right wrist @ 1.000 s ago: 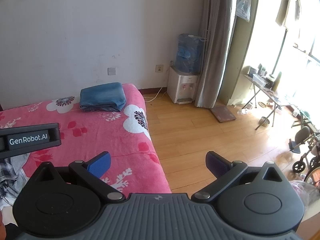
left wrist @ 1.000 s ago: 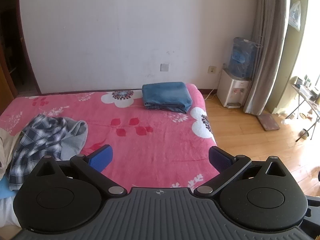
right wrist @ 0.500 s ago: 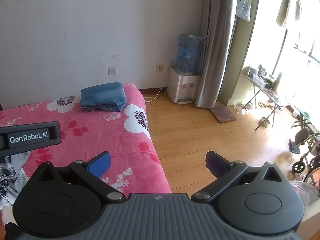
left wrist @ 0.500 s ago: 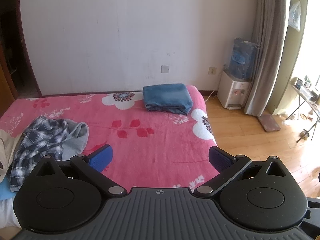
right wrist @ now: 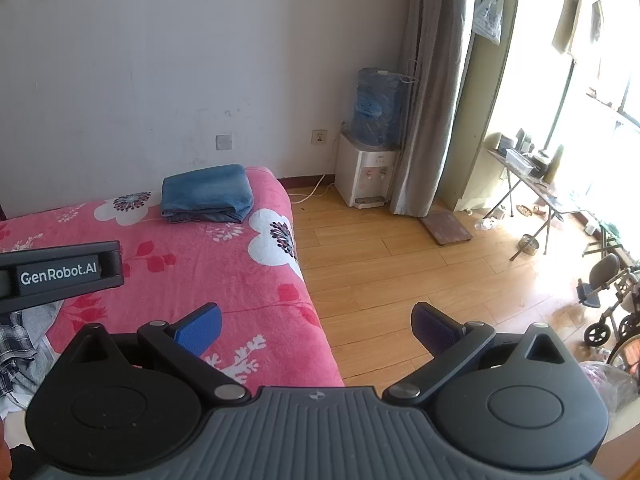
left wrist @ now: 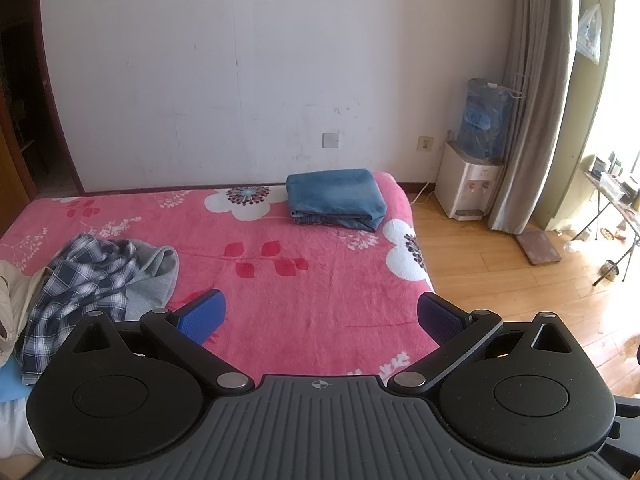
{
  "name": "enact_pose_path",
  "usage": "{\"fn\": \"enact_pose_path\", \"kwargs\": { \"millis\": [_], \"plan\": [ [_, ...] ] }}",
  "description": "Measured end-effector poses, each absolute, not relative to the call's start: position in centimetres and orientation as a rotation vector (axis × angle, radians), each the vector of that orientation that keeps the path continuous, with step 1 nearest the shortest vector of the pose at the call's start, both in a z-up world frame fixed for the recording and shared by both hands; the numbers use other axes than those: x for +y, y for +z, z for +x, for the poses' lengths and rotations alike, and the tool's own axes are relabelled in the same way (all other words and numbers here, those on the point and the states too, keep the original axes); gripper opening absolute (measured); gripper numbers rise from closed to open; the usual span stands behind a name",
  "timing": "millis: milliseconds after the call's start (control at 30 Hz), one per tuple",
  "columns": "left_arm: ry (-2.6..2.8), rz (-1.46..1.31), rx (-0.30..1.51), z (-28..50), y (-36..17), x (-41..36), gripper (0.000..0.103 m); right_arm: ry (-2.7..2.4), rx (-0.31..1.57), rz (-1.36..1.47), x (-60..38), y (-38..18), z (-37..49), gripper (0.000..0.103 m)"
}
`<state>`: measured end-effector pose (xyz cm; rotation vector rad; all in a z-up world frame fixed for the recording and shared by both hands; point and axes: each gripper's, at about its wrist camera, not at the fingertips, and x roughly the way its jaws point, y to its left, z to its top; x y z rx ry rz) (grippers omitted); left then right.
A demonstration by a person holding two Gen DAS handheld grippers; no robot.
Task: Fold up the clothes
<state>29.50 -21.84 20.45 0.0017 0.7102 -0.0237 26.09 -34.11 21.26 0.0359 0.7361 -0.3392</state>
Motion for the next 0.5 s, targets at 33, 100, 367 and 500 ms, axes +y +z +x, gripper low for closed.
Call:
{"fn": "enact_pose_path", "kwargs": {
  "millis": [33,100,367,500],
  "plan": [
    [-0.024,0.001,0.711,29.5,20.46,-21.81,0.103,-0.339,0.736,0.035,-34.05,21.27,26.09,0.103],
    [-0.024,0.0,0.712,29.49,20.5,-21.8,0.103,-0.338,0.736,0.034,-33.94,21.28,26.09,0.103],
    [-0.026,-0.01,0.71,29.59,20.69,-21.51,0.103,-0.335,0.733,0.024,-33.48,21.44,26.21,0.103],
    [-0.025,-0.013,0.71,29.54,20.66,-21.45,0.103,-0.333,0.732,0.022,-33.31,21.49,26.23,0.103]
  ]
}}
